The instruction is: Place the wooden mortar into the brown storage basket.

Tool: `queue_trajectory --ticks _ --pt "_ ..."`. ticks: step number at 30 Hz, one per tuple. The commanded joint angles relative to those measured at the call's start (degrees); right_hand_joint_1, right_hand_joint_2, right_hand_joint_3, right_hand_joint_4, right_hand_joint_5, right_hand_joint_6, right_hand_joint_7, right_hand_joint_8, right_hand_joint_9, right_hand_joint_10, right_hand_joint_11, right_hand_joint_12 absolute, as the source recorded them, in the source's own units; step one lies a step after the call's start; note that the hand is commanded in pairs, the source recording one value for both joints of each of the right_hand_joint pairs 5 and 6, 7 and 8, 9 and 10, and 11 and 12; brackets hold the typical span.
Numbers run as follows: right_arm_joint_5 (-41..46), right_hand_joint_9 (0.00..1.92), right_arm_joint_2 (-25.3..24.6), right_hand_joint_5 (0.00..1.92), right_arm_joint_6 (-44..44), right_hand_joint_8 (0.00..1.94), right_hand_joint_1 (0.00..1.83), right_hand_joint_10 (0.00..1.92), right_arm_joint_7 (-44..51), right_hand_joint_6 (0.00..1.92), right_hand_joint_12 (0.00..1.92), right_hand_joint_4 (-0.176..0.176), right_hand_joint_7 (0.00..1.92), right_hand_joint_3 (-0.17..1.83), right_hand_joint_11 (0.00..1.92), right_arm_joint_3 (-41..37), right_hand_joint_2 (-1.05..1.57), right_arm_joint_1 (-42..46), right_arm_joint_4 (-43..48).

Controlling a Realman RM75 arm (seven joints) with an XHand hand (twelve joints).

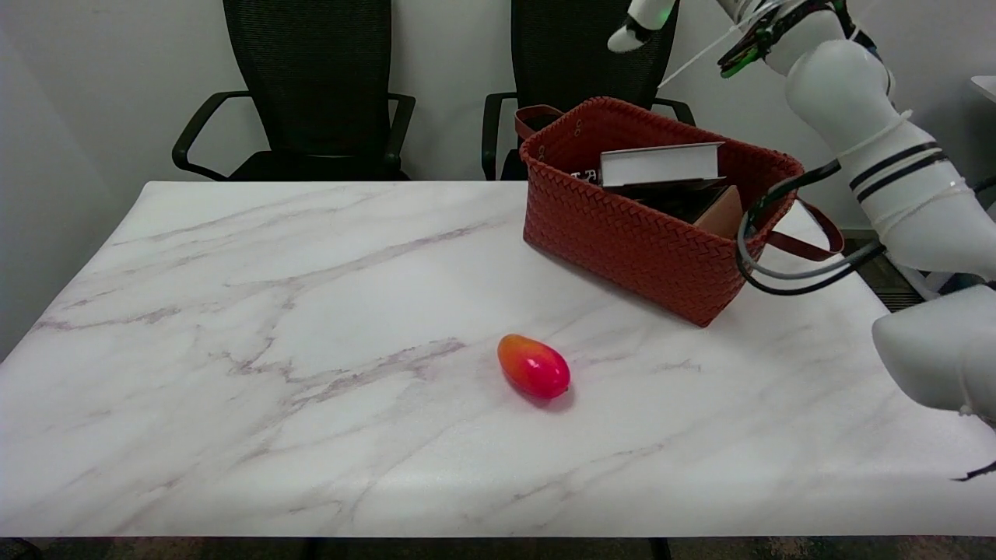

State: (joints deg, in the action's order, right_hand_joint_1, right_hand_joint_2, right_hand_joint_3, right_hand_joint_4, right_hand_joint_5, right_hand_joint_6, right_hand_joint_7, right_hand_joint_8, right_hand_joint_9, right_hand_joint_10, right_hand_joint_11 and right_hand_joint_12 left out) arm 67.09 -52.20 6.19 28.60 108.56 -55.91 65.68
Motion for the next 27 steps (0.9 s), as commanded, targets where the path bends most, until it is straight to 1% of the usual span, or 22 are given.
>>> queue_trajectory --ticks 1,3,6,9,12,14,18,23,27 --pt "10.48 0.52 5.63 0.04 -39.71 0.41 1.29 0.52 14.74 0.04 0.33 0.000 0.41 0.98 0.33 -1.51 -0.16 23.14 26.75" --pt "10.24 0.54 5.70 0.04 -45.84 0.42 1.29 0.54 17.25 0.04 0.36 0.000 0.42 1.01 0.36 -0.76 -0.15 26.57 30.03" --pt "9.21 0.55 4.96 0.04 -52.43 0.43 1.29 0.55 21.68 0.04 0.38 0.000 0.43 1.01 0.38 0.15 -0.11 30.68 34.67" --pt "6.63 0.57 3.83 0.04 -55.39 0.44 1.29 0.57 24.86 0.04 0.41 0.000 0.44 1.00 0.41 0.26 -0.07 33.80 38.29" --pt "2.58 0.58 1.95 0.04 -57.76 0.47 1.27 0.58 27.75 0.04 0.44 0.000 0.47 1.07 0.44 0.68 0.01 37.31 40.91" --pt "-2.65 0.59 -0.02 0.04 -61.58 0.47 1.26 0.59 27.42 0.04 0.46 0.000 0.47 1.10 0.46 2.16 0.03 39.32 40.72" --pt "-8.44 0.57 -3.84 0.04 -67.16 0.43 1.22 0.57 27.80 0.04 0.47 0.000 0.43 1.15 0.47 4.10 0.06 43.55 40.53" --pt "-14.91 0.56 -10.40 0.04 -70.86 0.39 1.19 0.56 30.97 0.04 0.48 0.000 0.39 1.09 0.48 6.57 0.06 49.38 40.23" --pt "-20.28 0.54 -15.24 0.05 -76.04 0.34 1.14 0.54 32.03 0.05 0.48 0.000 0.34 1.05 0.48 9.34 0.05 54.20 38.54"
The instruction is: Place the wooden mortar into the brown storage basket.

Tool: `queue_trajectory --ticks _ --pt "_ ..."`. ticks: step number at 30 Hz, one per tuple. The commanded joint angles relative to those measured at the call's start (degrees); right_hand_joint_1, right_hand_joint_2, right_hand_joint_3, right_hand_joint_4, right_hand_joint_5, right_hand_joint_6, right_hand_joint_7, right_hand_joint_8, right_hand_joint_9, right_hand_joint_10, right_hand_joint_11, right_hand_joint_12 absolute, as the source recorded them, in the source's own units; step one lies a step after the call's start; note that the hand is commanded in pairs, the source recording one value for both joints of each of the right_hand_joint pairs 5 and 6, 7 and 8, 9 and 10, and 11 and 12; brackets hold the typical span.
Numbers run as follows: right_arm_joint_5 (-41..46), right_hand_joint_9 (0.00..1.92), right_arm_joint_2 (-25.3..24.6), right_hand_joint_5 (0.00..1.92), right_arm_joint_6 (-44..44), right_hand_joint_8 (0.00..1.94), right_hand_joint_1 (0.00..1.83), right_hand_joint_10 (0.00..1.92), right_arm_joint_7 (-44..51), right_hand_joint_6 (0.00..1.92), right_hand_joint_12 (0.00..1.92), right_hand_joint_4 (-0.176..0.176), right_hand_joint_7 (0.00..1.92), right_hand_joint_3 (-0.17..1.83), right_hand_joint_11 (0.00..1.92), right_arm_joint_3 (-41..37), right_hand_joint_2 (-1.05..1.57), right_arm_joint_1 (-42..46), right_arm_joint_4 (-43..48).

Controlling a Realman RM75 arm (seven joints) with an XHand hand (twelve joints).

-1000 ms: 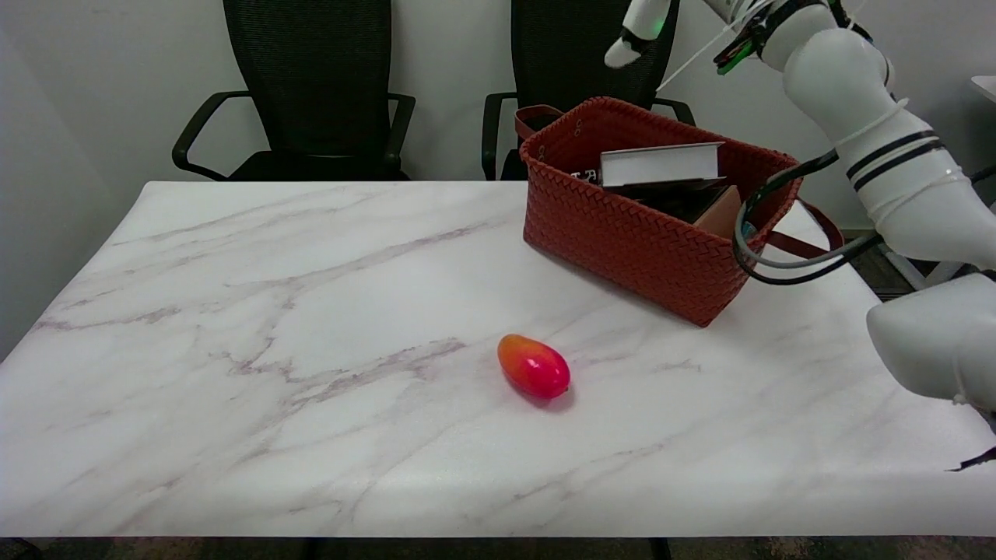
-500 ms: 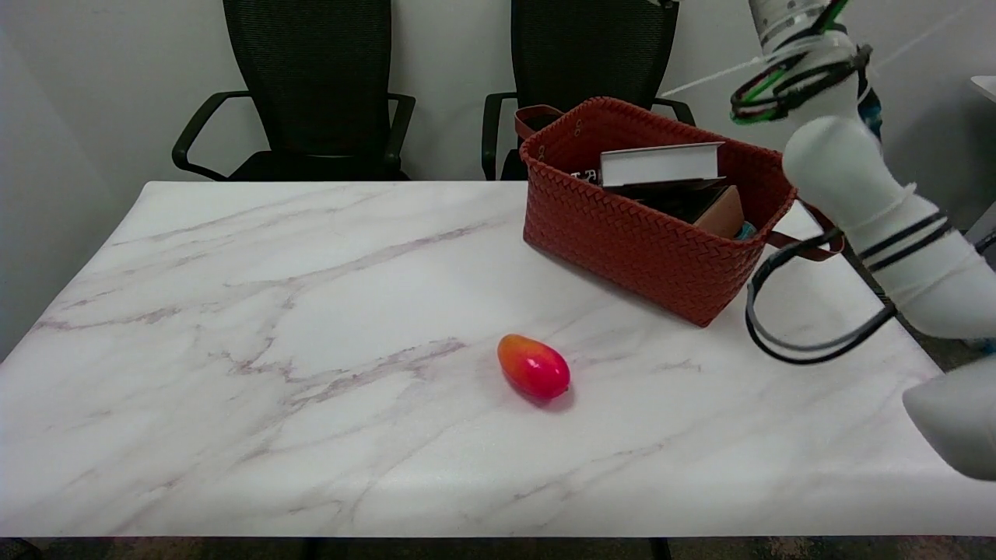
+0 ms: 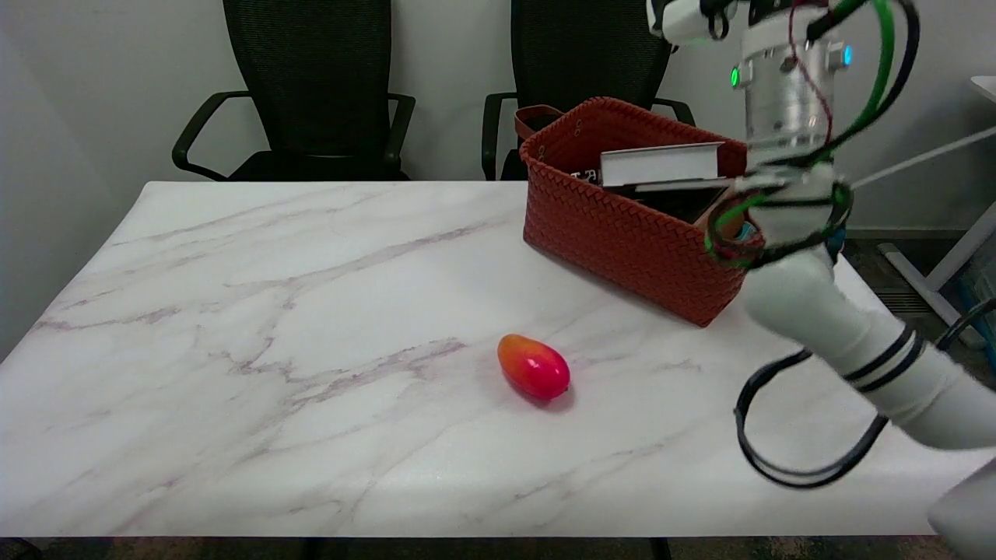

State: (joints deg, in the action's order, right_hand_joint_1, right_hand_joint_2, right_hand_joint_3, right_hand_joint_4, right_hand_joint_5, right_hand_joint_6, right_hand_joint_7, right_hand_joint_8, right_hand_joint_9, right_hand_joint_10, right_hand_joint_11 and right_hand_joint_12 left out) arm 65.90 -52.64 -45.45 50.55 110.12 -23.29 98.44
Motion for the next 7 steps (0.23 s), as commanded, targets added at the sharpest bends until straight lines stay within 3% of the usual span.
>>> queue_trajectory --ticks 1,7 --pt "-20.67 0.53 -15.67 0.05 -26.02 0.33 1.13 0.53 10.16 0.05 0.49 0.000 0.33 1.06 0.49 8.44 0.04 22.51 5.10" --pt "-26.31 0.52 -18.08 0.06 -38.60 0.31 1.09 0.52 13.55 0.06 0.49 0.000 0.31 0.84 0.49 18.21 0.05 23.74 -0.18"
